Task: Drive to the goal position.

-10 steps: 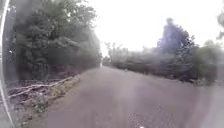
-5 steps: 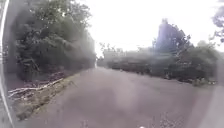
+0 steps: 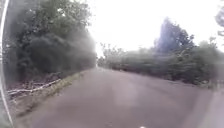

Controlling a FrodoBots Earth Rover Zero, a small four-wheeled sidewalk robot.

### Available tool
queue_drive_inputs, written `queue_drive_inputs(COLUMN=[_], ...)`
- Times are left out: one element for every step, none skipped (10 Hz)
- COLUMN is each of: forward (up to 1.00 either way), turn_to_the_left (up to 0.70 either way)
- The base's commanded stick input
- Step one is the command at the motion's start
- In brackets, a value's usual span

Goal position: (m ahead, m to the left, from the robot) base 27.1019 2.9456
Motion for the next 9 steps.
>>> queue_drive_inputs(forward=[0.7, 0.7, 0.7, 0.7, 0.7, 0.7, 0.7, 0.7, 0.7], turn_to_the_left=[0.01, 0.01, 0.01, 0.01, 0.01, 0.01, 0.01, 0.01, 0.01])
